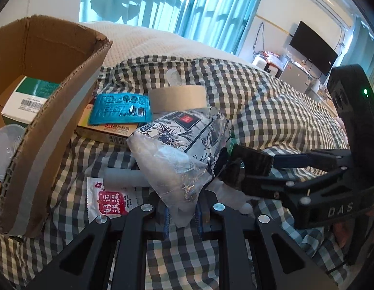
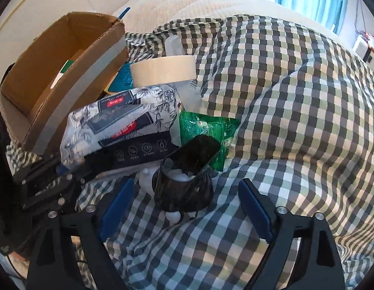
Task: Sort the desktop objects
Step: 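Grasp the floral tissue pack with the left gripper while the right grasps the black glasses case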
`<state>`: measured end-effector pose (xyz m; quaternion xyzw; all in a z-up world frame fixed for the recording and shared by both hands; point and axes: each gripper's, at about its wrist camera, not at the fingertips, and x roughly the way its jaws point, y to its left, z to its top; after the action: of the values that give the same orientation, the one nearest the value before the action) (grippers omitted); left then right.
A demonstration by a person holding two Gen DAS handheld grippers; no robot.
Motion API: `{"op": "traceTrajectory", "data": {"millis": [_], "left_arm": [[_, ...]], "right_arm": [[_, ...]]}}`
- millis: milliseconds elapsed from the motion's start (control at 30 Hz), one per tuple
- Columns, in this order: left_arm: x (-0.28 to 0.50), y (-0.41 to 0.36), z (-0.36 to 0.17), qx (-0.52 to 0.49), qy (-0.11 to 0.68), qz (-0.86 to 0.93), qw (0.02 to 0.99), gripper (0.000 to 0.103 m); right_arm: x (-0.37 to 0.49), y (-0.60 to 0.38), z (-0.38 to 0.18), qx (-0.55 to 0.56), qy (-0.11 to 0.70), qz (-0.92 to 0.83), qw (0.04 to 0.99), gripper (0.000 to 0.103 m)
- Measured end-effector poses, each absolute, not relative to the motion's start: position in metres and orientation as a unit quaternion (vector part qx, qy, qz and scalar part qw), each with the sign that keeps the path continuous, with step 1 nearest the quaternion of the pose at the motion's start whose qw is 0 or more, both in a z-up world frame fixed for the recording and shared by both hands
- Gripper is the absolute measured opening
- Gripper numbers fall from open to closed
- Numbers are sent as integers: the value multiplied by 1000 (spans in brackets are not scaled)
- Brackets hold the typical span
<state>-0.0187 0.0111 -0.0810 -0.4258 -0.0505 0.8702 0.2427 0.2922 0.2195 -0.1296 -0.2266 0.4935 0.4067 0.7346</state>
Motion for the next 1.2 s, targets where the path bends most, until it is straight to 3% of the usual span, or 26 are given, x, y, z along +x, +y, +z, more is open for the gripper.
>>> {"op": "traceTrajectory", "data": {"millis": [167,267,333,433,467,533,933,1200], "left_arm": [[-24,12,-85,-433,-55,866,242,23],[-27,17,-88,-441,-60,861,247,34],[-30,18,-89,-443,-62,859,251,51],[-34,19,-88,-434,-70,860,258,53],[-35,20,-89,-429,-74,860,265,52],[-36,20,-89,-423,-70,862,270,17],[-24,3,-73,-400,-88,865,290,13],[-7,-10,-54,-376,-80,876,292,13]], "right_arm": [[298,224,-139,-213,510,398,733,53],[296,224,-137,-219,505,396,735,52],[294,223,-136,-221,503,394,737,51],[292,220,-134,-219,502,393,739,51],[291,219,-133,-217,500,393,741,51],[289,215,-129,-216,496,392,744,51],[265,198,-106,-224,463,387,765,48],[241,194,-98,-241,449,378,773,33]]}}
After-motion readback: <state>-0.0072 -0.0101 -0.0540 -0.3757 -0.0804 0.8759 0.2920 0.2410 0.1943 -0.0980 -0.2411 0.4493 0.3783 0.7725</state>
